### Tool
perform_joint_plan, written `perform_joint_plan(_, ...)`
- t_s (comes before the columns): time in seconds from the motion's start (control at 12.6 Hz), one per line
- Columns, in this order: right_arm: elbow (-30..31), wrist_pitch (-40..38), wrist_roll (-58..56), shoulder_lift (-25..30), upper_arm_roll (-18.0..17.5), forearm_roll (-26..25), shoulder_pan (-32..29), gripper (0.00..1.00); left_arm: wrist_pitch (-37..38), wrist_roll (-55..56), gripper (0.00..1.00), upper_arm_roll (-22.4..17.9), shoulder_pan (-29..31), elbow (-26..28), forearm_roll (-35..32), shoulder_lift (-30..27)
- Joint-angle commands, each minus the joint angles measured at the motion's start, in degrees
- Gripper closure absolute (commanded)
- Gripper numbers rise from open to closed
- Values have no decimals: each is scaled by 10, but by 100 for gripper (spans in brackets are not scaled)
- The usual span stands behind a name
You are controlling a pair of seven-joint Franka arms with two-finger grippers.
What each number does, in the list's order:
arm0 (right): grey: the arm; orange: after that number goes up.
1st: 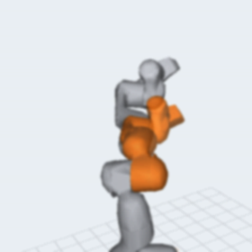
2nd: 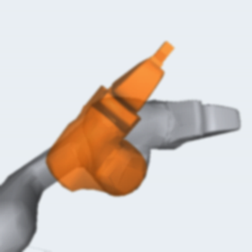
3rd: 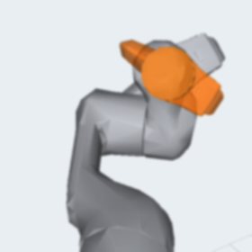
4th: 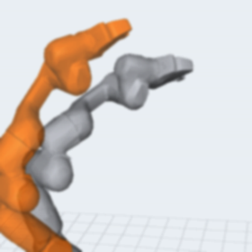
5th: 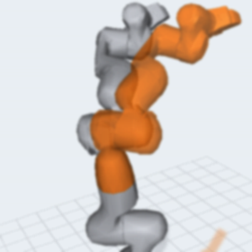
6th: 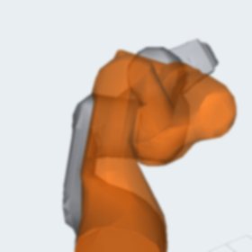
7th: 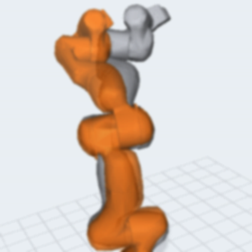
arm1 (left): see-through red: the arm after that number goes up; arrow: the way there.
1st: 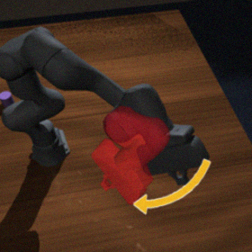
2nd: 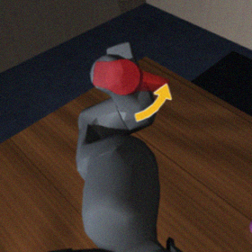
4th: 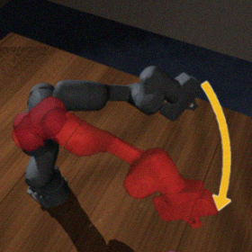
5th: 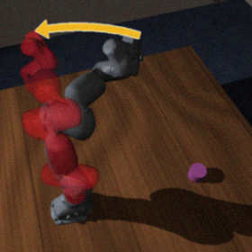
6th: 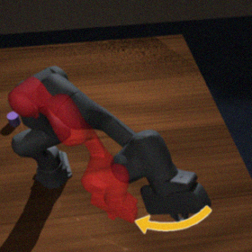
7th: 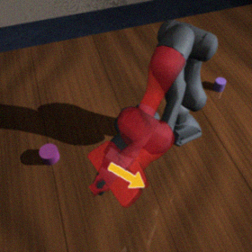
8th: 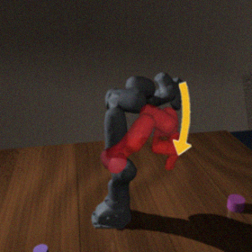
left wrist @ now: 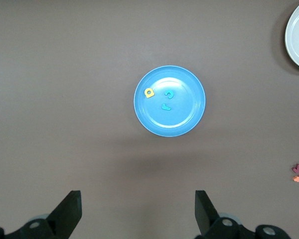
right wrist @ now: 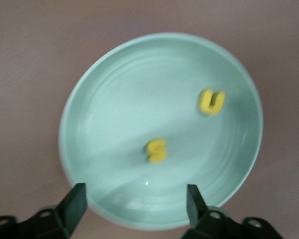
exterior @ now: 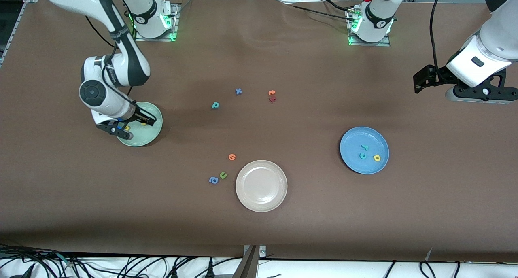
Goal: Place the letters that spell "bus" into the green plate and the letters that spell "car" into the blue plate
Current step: 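Reach and grasp the teal d with the right gripper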
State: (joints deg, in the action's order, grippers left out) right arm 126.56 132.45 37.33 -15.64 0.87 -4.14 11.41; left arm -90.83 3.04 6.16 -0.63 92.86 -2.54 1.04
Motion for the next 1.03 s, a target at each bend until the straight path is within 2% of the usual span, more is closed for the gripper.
perform_joint_plan(0.0,4,-27,126,31,-76,3,3,1,14,-11,0,3,9,-24,16,5)
perform_joint_plan(0.24,-5,-11,277,17,-162,5,5,1,14,-7,0,3,10,-26,17,6)
perform_joint_plan(0.4,-24,3,364,-10,-198,5,7,2,14,-8,0,3,9,-25,17,5)
perform_joint_plan(0.48,-24,28,397,-20,-208,5,14,2,14,-8,0,3,9,-25,17,5)
perform_joint_plan(0.87,-19,115,468,-83,-208,3,64,9,14,-8,0,3,9,-25,18,5)
perform_joint_plan(0.95,-18,121,467,-91,-208,-1,64,14,14,-8,0,3,9,-25,18,5)
